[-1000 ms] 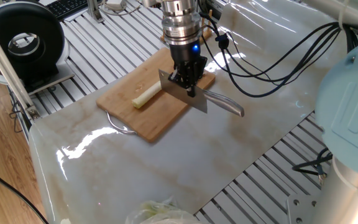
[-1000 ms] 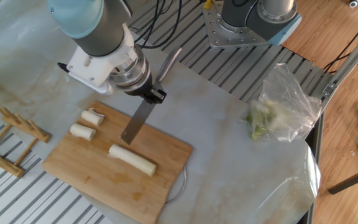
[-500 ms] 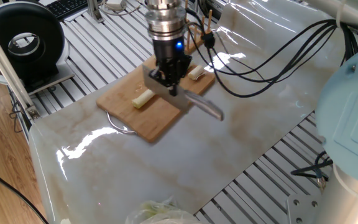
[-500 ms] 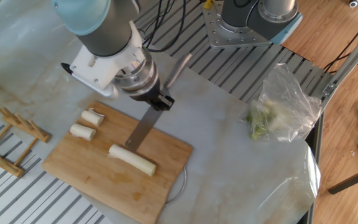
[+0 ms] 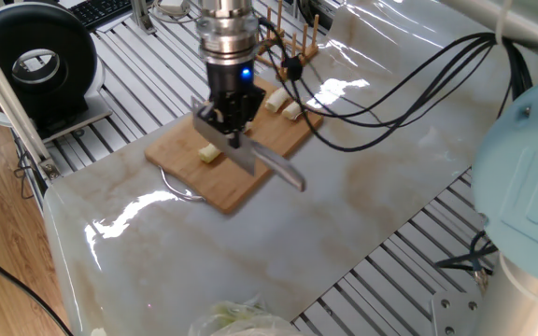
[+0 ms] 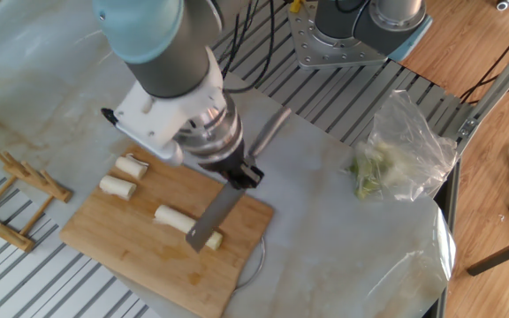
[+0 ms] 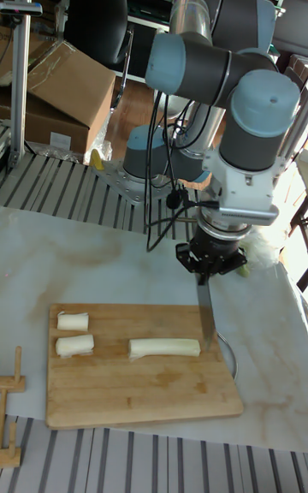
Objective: Chop the scallions
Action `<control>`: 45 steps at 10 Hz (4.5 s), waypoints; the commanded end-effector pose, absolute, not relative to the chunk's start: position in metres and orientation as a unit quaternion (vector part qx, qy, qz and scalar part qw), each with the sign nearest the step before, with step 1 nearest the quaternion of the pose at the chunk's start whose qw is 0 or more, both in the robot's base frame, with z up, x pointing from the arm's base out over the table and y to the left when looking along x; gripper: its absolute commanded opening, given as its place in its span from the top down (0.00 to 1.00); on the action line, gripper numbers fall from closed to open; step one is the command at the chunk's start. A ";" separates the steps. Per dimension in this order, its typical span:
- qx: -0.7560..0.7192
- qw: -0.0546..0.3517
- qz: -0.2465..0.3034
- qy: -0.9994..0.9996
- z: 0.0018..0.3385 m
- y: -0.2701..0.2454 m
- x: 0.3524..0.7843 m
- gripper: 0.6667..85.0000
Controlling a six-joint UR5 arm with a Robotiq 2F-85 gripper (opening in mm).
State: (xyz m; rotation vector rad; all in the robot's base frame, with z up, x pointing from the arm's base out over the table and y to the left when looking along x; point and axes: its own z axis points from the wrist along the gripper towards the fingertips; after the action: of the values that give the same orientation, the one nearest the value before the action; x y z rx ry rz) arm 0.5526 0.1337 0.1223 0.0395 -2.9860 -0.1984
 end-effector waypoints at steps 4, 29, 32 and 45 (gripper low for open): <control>0.049 0.027 -0.084 -0.995 0.110 0.158 0.598 0.99; 0.057 -0.008 -0.046 -0.997 0.075 0.130 0.634 0.99; 0.058 -0.010 -0.037 -0.998 0.076 0.123 0.637 0.99; 0.052 -0.003 -0.026 -0.998 0.077 0.108 0.641 0.99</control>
State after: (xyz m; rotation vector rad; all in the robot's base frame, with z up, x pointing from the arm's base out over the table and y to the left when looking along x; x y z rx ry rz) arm 0.6400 0.1095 0.0757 0.1792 -3.1430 -0.0766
